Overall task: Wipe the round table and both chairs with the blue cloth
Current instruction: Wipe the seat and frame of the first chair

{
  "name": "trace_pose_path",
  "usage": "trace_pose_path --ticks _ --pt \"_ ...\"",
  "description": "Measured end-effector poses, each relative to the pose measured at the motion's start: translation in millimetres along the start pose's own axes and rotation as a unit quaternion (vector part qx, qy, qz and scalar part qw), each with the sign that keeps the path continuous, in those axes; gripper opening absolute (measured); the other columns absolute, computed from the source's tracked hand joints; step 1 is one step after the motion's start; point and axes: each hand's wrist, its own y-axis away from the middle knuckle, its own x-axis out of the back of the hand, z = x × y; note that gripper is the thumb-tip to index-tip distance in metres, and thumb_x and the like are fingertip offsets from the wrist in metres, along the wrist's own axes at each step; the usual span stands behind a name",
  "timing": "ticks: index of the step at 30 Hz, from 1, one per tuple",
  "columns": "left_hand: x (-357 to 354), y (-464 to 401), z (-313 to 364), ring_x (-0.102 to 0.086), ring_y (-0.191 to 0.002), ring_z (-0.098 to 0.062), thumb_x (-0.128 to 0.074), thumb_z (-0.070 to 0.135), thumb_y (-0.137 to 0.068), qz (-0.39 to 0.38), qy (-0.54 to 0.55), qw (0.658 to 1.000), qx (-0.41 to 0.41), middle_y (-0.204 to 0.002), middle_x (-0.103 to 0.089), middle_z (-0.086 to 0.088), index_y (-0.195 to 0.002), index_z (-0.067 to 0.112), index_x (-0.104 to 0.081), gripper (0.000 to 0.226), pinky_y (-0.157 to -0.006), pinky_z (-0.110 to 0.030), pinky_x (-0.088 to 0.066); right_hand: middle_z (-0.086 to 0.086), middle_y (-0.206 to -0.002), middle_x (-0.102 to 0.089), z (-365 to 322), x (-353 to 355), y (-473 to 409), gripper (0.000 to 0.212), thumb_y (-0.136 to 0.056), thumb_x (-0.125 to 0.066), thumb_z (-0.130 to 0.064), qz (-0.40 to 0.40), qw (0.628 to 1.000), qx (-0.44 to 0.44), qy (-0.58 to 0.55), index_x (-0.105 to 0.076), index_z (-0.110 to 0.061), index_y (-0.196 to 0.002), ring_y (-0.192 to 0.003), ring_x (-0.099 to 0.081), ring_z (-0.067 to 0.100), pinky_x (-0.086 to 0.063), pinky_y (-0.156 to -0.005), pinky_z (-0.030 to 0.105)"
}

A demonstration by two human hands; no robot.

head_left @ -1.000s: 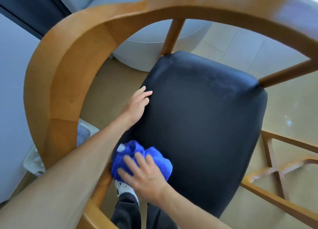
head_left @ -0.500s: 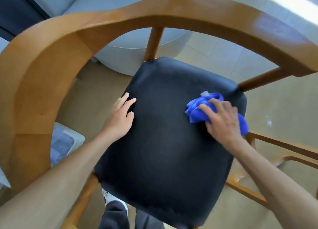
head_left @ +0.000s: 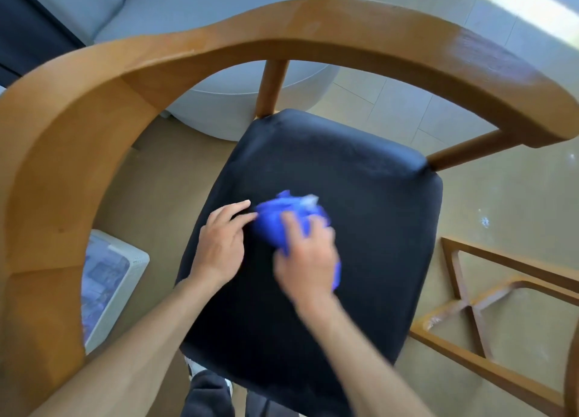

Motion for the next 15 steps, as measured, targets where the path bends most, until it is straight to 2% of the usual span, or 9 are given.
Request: trace_pose_path --ticks 2,4,7,9,10,12,15 --pt "11.8 -5.0 -0.2 -0.047 -0.125 -0.016 -0.040 -0.016 -0.087 -0.004 0.055 0.998 0.024 -0.128 -0.056 0.010 -0.114 0.009 -0.069 0.047 -0.102 -0.005 -0.024 0.010 -0.092 -0.057 -32.9 -21.7 55.4 0.049 -0.062 -0.060 -0.013 -0.072 0.989 0.127 -0.016 -0.064 -0.023 -0.110 -0.064 -0.047 0.028 -0.041 -0.049 0.033" --pt "20.3 -7.2 0.4 -0.045 -0.123 -0.008 -0.037 -0.017 -0.085 -0.024 0.047 0.998 0.020 -0.125 -0.053 0.017 -0.117 0.012 -0.067 0.053 -0.096 0.005 -0.018 0.009 -0.094 -0.056 -34.9 -32.2 96.5 0.040 -0.071 -0.051 -0.015 -0.129 0.960 0.247 0.002 -0.061 -0.026 -0.108 -0.065 -0.045 0.026 -0.035 -0.051 0.032" --pt "20.0 -3.4 0.6 -0.039 -0.129 -0.007 -0.044 -0.009 -0.089 -0.055 0.002 0.998 -0.001 -0.135 -0.049 0.015 -0.122 0.013 -0.065 0.045 -0.103 -0.001 -0.015 0.008 -0.095 -0.057 0.6 -24.0 113.5 0.035 -0.081 -0.038 -0.009 -0.182 0.904 0.385 0.031 -0.058 -0.027 -0.105 -0.069 -0.046 0.025 -0.032 -0.054 0.033" --pt "14.4 3.5 -1.5 -0.030 -0.139 -0.011 -0.052 0.005 -0.093 -0.079 -0.052 0.995 -0.033 -0.147 -0.041 0.010 -0.129 0.012 -0.059 0.038 -0.111 -0.018 -0.020 0.006 -0.095 -0.058 35.0 -4.5 98.2 0.036 -0.084 -0.037 -0.007 -0.198 0.882 0.424 0.057 -0.056 -0.027 -0.107 -0.071 -0.048 0.025 -0.035 -0.056 0.034" --pt "11.1 7.5 -3.0 -0.025 -0.142 -0.012 -0.053 0.011 -0.094 -0.090 -0.085 0.991 -0.045 -0.152 -0.034 0.008 -0.133 0.012 -0.055 0.040 -0.112 -0.027 -0.021 0.006 -0.095 -0.059 54.7 8.4 83.1 0.036 -0.081 -0.043 -0.008 -0.187 0.885 0.420 0.070 -0.057 -0.028 -0.107 -0.072 -0.049 0.026 -0.037 -0.056 0.034" --pt "3.6 16.6 -3.3 -0.018 -0.146 -0.016 -0.047 0.023 -0.096 -0.092 -0.151 0.983 -0.053 -0.157 -0.024 0.004 -0.141 0.010 -0.045 0.047 -0.115 -0.036 -0.021 0.009 -0.096 -0.063 99.2 36.8 46.5 0.040 -0.071 -0.057 -0.007 -0.111 0.923 0.361 0.079 -0.066 -0.026 -0.106 -0.070 -0.052 0.030 -0.043 -0.056 0.036" --pt "-12.3 31.0 6.5 -0.017 -0.147 -0.029 -0.031 0.037 -0.092 -0.081 -0.233 0.967 -0.055 -0.159 -0.020 -0.010 -0.146 0.013 -0.038 0.058 -0.117 -0.050 -0.021 0.023 -0.107 -0.063 152.0 73.1 -15.5 0.051 -0.063 -0.075 -0.002 0.010 0.982 0.164 0.098 -0.071 -0.014 -0.112 -0.079 -0.058 0.043 -0.053 -0.066 0.046"
